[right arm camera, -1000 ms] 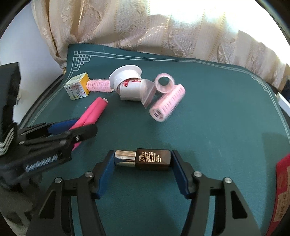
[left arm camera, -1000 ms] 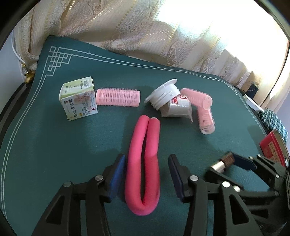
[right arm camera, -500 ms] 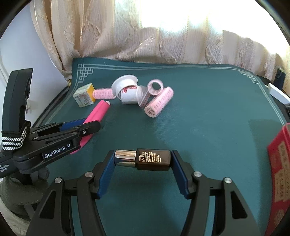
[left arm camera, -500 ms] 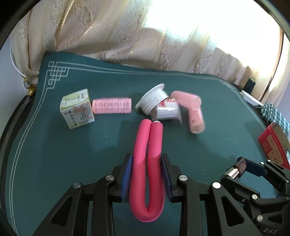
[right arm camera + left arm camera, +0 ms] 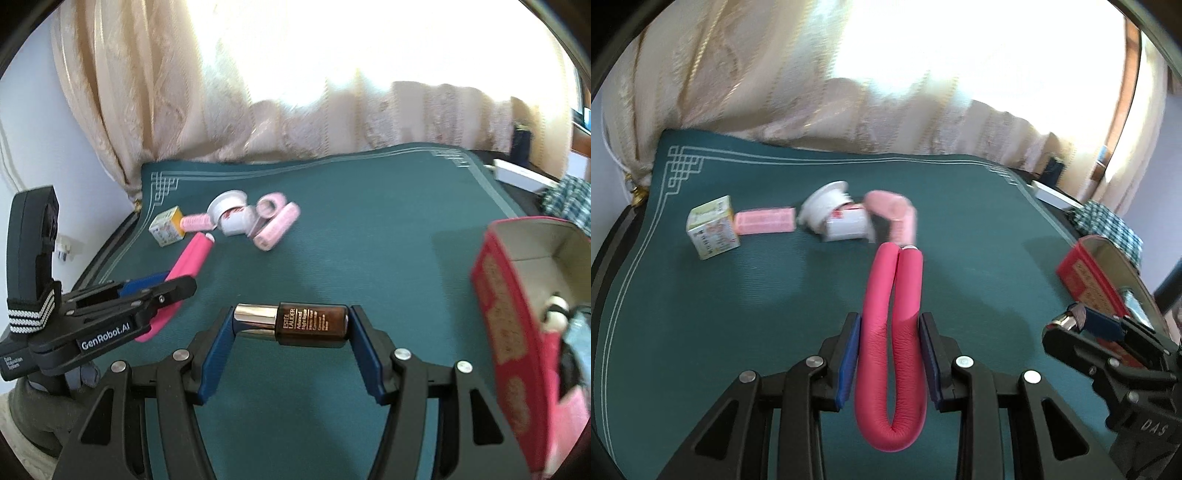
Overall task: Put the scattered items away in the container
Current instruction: 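Carry the foam curler with the left gripper while the right gripper carries the bottle to the tin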
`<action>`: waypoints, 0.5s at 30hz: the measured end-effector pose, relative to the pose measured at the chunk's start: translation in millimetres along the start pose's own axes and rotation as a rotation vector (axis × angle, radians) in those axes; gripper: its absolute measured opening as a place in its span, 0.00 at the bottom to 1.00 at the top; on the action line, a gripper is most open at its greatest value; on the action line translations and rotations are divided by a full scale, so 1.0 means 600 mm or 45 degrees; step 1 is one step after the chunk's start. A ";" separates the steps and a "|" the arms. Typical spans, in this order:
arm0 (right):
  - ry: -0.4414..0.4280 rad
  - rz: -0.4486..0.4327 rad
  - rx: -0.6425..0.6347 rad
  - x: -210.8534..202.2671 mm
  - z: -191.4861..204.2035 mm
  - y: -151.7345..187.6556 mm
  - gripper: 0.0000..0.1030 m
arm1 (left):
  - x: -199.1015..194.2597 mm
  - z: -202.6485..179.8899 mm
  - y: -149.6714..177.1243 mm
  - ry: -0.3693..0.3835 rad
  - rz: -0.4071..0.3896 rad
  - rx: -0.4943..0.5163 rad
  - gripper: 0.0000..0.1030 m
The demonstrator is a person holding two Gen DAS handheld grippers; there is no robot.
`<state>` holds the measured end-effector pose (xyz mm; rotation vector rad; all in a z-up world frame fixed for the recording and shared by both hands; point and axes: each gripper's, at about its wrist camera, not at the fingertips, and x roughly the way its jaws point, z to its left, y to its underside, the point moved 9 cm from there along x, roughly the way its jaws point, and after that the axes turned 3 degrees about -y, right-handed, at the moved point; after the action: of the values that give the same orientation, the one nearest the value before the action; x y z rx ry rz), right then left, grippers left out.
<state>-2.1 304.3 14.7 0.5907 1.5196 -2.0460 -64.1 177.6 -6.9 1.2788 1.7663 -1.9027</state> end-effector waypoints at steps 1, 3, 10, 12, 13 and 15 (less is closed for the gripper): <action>0.006 -0.017 0.010 -0.013 -0.009 -0.002 0.63 | -0.005 -0.014 0.000 0.011 -0.003 0.012 0.32; 0.026 -0.051 0.030 -0.038 -0.029 -0.004 0.63 | -0.013 -0.041 -0.001 0.034 -0.010 0.036 0.32; 0.147 -0.171 0.140 -0.141 -0.139 -0.005 0.63 | -0.027 -0.145 0.002 0.117 -0.010 0.130 0.32; 0.194 -0.196 0.183 -0.166 -0.177 0.001 0.63 | -0.029 -0.176 0.004 0.141 -0.005 0.156 0.32; 0.213 -0.203 0.201 -0.175 -0.193 0.004 0.63 | -0.030 -0.190 0.005 0.151 -0.004 0.169 0.32; 0.258 -0.214 0.250 -0.195 -0.232 0.014 0.63 | -0.034 -0.215 0.006 0.166 -0.004 0.199 0.32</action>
<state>98.9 453.0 42.6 0.7906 1.5358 -2.3434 4.7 285.3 20.6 1.4859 1.7084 -2.0361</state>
